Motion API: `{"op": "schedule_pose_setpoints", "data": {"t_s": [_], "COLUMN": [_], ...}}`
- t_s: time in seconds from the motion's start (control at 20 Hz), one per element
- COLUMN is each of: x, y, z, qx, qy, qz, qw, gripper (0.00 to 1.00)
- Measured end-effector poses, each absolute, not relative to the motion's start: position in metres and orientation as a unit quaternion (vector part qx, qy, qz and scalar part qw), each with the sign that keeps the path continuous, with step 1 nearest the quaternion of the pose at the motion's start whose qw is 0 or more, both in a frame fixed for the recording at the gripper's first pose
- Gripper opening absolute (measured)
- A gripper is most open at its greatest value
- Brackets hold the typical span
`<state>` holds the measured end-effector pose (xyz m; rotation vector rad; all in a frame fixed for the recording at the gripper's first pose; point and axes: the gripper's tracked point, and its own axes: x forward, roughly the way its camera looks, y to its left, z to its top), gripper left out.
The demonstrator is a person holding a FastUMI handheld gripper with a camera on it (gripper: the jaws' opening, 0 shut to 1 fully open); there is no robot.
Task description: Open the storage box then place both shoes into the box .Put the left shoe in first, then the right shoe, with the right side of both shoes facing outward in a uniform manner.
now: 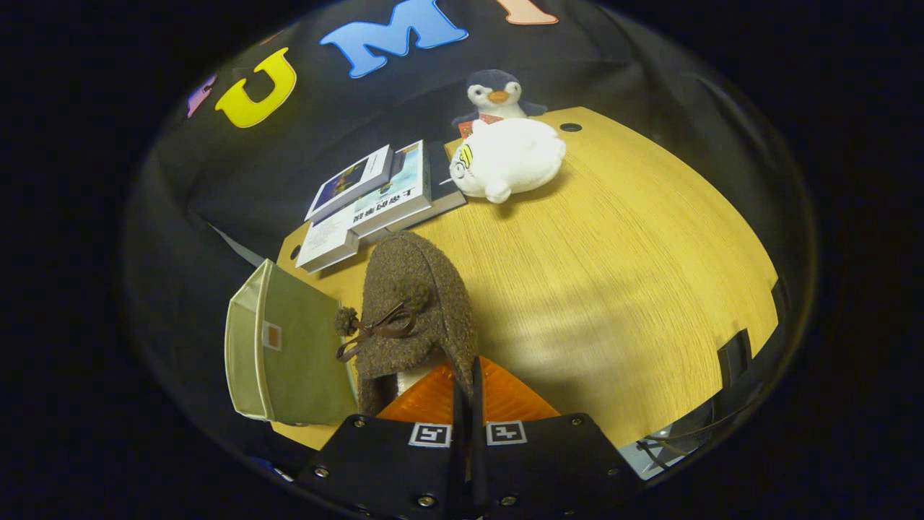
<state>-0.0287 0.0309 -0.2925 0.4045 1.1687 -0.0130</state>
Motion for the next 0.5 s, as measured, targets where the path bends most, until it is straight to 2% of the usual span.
{"op": "schedule_pose_setpoints", "data": {"t_s": [0.5], "x": [0.000], "y": [0.116], "z": [-0.244], "qx": [0.197], "qy": [0.525], "qz": [0.025], "qw": [0.827], "gripper": [0.03]}}
